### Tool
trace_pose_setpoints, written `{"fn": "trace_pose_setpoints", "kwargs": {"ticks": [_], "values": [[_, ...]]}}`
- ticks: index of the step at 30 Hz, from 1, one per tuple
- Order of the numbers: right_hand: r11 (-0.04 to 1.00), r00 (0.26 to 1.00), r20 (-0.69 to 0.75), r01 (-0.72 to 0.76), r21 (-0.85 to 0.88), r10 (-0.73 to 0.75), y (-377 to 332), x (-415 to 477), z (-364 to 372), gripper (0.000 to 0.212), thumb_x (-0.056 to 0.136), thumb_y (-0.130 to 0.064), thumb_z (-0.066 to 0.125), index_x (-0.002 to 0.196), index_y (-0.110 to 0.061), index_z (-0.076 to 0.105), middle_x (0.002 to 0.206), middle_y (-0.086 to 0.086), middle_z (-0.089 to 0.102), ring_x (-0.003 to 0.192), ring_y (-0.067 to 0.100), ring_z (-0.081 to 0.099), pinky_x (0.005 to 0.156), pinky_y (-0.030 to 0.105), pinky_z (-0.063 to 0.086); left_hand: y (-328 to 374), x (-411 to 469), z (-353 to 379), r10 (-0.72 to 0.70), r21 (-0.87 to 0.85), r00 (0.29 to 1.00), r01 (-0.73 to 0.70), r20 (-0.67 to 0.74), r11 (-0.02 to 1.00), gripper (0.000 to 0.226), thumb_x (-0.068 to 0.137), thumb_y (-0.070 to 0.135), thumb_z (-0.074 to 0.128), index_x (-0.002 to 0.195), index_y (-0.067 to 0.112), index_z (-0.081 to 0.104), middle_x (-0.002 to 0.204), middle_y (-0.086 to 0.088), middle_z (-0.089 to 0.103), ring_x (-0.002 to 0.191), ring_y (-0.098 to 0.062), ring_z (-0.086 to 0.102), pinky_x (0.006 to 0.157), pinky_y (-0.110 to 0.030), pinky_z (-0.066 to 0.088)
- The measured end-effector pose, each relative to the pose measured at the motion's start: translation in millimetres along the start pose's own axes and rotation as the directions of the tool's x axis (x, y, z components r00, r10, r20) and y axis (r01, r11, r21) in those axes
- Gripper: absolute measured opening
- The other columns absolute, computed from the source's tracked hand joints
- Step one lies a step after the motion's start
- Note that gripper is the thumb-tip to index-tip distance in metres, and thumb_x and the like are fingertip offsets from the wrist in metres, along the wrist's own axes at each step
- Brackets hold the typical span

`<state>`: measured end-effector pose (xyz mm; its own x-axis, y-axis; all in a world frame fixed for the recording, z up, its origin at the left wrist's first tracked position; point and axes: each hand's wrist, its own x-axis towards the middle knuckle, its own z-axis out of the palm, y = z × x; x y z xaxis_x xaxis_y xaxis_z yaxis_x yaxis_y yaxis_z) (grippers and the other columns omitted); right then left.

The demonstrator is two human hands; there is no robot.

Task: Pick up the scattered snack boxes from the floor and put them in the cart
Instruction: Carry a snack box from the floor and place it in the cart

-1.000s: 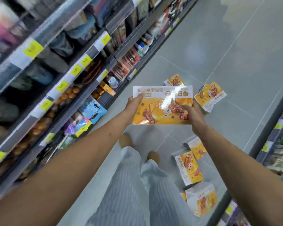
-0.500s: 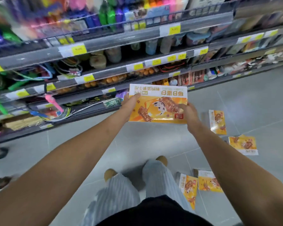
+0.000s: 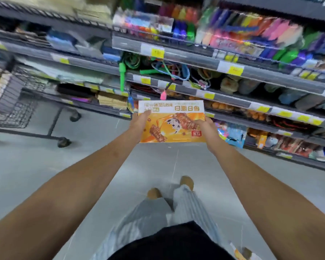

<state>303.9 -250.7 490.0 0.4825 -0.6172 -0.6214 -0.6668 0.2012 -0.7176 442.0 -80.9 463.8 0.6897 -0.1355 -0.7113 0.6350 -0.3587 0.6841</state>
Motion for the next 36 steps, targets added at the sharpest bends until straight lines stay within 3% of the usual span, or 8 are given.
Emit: {"fn": "trace_pose_setpoints", "kwargs": {"ticks": [6,11,14,17,19,22,26,36], "values": [[0.981,0.984,0.16,0.103,-0.163,-0.076,-43,34,116,0.068,0.037,-0.062,0.061,0.099,-0.033,0.066,0.111,0.003,0.069,0.102,0.03,0.064,0.096,0.048,0.049,1,17,-113,-0.056,-0.276,0.983,0.006,-0.174,0.961,0.055,0.081,0.045,0.059,0.126,0.013,0.053,0.119,-0.007,0.062,0.104,-0.026,0.061,0.095,-0.04,0.049],[0.914,0.939,0.303,0.258,-0.312,-0.162,-96,32,218,0.052,0.039,-0.058,0.054,0.083,-0.032,0.063,0.111,0.009,0.069,0.109,0.034,0.061,0.102,0.049,0.043,4,33,-198,-0.142,-0.517,0.957,-0.01,-0.253,0.856,0.038,0.084,0.034,0.058,0.115,0.013,0.056,0.096,-0.006,0.06,0.078,-0.022,0.058,0.069,-0.031,0.047],[0.87,0.906,0.37,0.343,-0.354,-0.207,-135,16,282,0.048,0.053,-0.051,0.056,0.095,-0.029,0.062,0.114,0.008,0.066,0.111,0.032,0.059,0.102,0.045,0.041,11,45,-250,-0.188,-0.616,0.927,-0.056,-0.324,0.786,0.036,0.082,0.032,0.058,0.113,0.015,0.057,0.088,-0.006,0.062,0.074,-0.021,0.059,0.071,-0.031,0.048],[0.855,0.874,0.425,0.394,-0.336,-0.236,-169,6,342,0.026,0.079,-0.032,0.06,0.105,-0.026,0.064,0.103,0.004,0.061,0.101,0.025,0.056,0.084,0.03,0.04,3,91,-304,-0.231,-0.575,0.864,-0.081,-0.448,0.814,0.07,0.049,0.054,0.062,0.112,0.023,0.057,0.119,-0.012,0.063,0.103,-0.03,0.061,0.1,-0.047,0.046],[0.835,0.843,0.466,0.445,-0.323,-0.269,-195,5,385,0.029,0.084,-0.027,0.058,0.111,-0.02,0.064,0.103,0.004,0.062,0.095,0.023,0.055,0.074,0.027,0.034,8,112,-342,-0.228,-0.514,0.803,-0.111,-0.551,0.851,0.075,0.049,0.055,0.056,0.116,0.022,0.056,0.126,-0.011,0.06,0.117,-0.035,0.056,0.103,-0.052,0.043],[0.8,0.797,0.505,0.521,-0.298,-0.332,-228,1,441,0.038,0.077,-0.037,0.059,0.11,-0.019,0.065,0.106,0.005,0.067,0.097,0.025,0.059,0.076,0.03,0.039,51,87,-382,-0.186,-0.38,0.705,-0.126,-0.684,0.916,0.052,0.071,0.042,0.048,0.116,0.018,0.057,0.117,-0.01,0.063,0.111,-0.032,0.056,0.101,-0.045,0.044],[0.776,0.766,0.542,0.558,-0.295,-0.345,-270,-2,523,0.058,0.064,-0.041,0.049,0.117,-0.023,0.064,0.111,0.007,0.066,0.1,0.027,0.063,0.086,0.039,0.051,75,99,-449,-0.172,-0.34,0.603,-0.176,-0.779,0.924,0.039,0.077,0.032,0.045,0.109,0.018,0.063,0.107,-0.007,0.067,0.101,-0.029,0.061,0.089,-0.039,0.05],[0.721,0.667,0.648,0.645,-0.254,-0.368,-340,-9,716,0.055,0.063,-0.034,0.046,0.114,-0.022,0.065,0.115,0.008,0.067,0.102,0.031,0.064,0.081,0.041,0.052,115,161,-605,-0.231,-0.374,0.508,-0.198,-0.829,0.906,0.037,0.083,0.025,0.044,0.115,0.016,0.061,0.106,-0.002,0.065,0.095,-0.024,0.06,0.086,-0.038,0.051]]}}
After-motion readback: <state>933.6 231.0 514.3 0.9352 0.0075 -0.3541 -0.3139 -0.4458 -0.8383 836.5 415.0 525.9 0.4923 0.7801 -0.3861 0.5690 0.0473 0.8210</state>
